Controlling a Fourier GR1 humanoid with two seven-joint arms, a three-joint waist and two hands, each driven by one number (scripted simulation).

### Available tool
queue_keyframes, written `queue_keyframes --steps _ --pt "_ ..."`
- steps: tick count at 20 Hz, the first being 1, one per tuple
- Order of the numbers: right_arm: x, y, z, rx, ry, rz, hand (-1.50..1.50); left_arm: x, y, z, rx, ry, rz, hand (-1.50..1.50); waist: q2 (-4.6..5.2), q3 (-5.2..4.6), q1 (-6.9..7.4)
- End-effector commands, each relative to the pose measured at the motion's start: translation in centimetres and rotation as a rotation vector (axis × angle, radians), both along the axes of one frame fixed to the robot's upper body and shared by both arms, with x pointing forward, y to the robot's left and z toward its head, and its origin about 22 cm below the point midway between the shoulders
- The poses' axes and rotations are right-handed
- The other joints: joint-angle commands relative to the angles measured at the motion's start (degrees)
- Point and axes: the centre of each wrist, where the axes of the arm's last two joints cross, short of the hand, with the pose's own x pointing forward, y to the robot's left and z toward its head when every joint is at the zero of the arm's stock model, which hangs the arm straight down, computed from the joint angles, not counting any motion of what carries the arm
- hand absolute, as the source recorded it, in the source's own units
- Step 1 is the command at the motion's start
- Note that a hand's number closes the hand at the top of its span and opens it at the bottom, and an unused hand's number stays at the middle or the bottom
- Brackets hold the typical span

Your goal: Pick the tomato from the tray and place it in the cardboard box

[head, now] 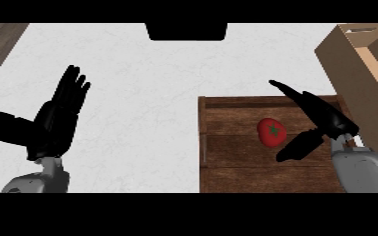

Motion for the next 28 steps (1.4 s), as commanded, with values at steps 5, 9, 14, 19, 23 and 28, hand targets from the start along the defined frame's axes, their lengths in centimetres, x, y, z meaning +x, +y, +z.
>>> queue_keyframes --steps 5,9,14,19,23,28 --pt "-1.1 0.3 -0.6 -0.002 0.007 0.007 -1.5 -1.3 -1.7 -1.0 -0.006 -0.003 0.0 0.0 -0.03 0.01 -0.07" --pt "-1.2 1.1 -3.3 -0.022 0.017 0.014 -1.5 0.9 1.0 1.1 0.003 -0.002 0.002 0.0 0.01 0.01 -0.1" --pt "-1.0 0.8 -2.0 -0.012 0.013 0.027 -1.5 1.5 0.0 -1.2 -0.002 -0.01 0.011 0.0 0.02 0.01 -0.17" --pt "-1.7 0.5 -3.6 -0.03 -0.02 0.043 1.5 1.4 0.1 -0.1 -0.001 -0.006 -0.01 0.0 0.01 0.01 -0.18" --pt "-1.7 0.8 -3.7 -0.064 -0.098 0.103 1.5 -0.4 -0.6 0.5 0.016 0.004 0.001 0.0 -0.02 0.02 -0.06" --pt "-1.3 2.9 -2.8 -0.109 -0.16 0.079 1.5 -0.6 -0.1 -0.5 0.001 -0.009 0.004 0.0 0.0 0.01 -0.07"
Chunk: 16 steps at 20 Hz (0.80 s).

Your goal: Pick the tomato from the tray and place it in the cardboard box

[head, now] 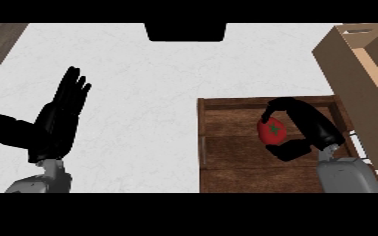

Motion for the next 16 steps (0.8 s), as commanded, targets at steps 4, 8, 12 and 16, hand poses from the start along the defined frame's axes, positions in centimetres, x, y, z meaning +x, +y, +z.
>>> queue_keyframes --steps 4,8,12,16 --pt "0.4 0.0 2.9 -0.024 -0.116 -0.01 1.5 -0.1 0.0 0.1 0.007 -0.001 0.006 0.0 0.41 0.41 0.1" --pt "0.7 8.0 0.2 -0.204 -0.226 -0.035 1.5 0.9 -0.8 -0.3 -0.006 0.008 -0.018 0.0 0.53 0.41 0.71" --pt "0.3 14.3 2.4 -0.322 -0.328 -0.043 1.5 2.0 -0.1 -0.6 -0.001 0.009 -0.001 0.0 0.51 0.36 0.33" --pt "-0.9 16.1 5.2 -0.335 -0.375 -0.031 1.5 0.4 -0.2 -0.9 -0.002 0.001 0.003 0.0 0.32 0.39 0.21"
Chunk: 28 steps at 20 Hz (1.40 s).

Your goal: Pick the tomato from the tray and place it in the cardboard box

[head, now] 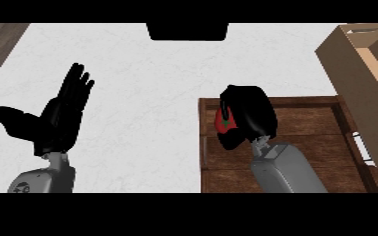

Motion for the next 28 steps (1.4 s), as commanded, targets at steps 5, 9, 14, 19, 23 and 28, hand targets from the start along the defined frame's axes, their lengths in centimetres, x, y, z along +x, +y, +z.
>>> queue_keyframes --steps 5,9,14,19,23,28 --pt "-2.6 3.4 5.8 -0.048 -0.15 0.048 1.5 -1.3 -0.3 0.2 -0.003 0.002 0.015 0.0 -0.11 0.04 -0.24" --pt "-2.9 2.0 9.4 0.184 -0.295 -0.134 1.5 -0.3 0.0 -0.4 -0.003 0.009 -0.003 0.0 -0.11 0.04 -0.49" --pt "-1.5 0.0 13.2 0.22 -0.411 -0.326 1.5 -0.5 0.6 -0.5 -0.003 -0.009 0.005 0.0 -0.02 0.02 -0.28" --pt "-1.9 -4.3 16.4 0.201 -0.472 -0.457 1.5 -0.8 -0.4 -1.7 0.011 0.009 -0.003 0.0 -0.08 0.03 -0.58" --pt "0.7 -7.6 16.7 0.213 -0.434 -0.517 1.5 -0.9 -0.1 -1.1 -0.009 -0.006 0.009 0.0 0.03 0.03 -0.16" --pt "1.1 -11.9 14.7 0.189 -0.42 -0.576 1.5 -0.4 0.2 -0.4 -0.004 -0.019 0.001 0.0 0.03 0.05 -0.38"
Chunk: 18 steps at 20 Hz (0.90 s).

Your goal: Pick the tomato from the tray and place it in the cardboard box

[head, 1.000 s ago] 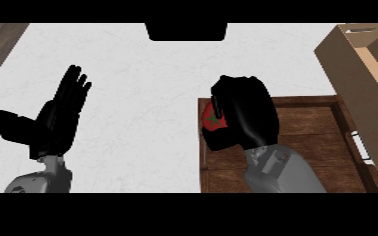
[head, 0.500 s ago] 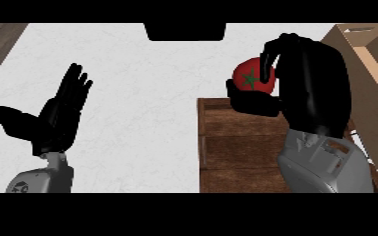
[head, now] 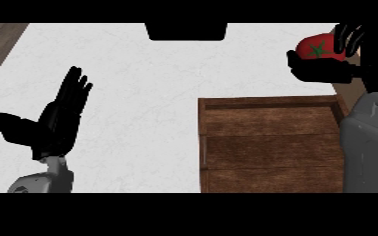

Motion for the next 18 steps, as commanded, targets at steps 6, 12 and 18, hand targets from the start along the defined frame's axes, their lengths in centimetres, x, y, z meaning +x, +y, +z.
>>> queue_keyframes --steps 6,12,18 --pt "3.1 -10.0 -2.9 -0.115 -0.011 -0.158 1.5 0.4 -0.7 1.1 0.012 -0.001 -0.004 0.0 0.16 0.05 0.31" --pt "5.8 -14.9 -5.5 -0.177 0.046 -0.194 1.5 0.4 0.7 1.4 0.009 -0.007 0.001 0.0 0.31 0.06 0.9" --pt "6.8 -18.6 -6.6 -0.281 0.277 -0.2 1.5 0.7 1.0 0.7 0.009 -0.004 -0.024 0.0 0.48 -0.01 0.94"
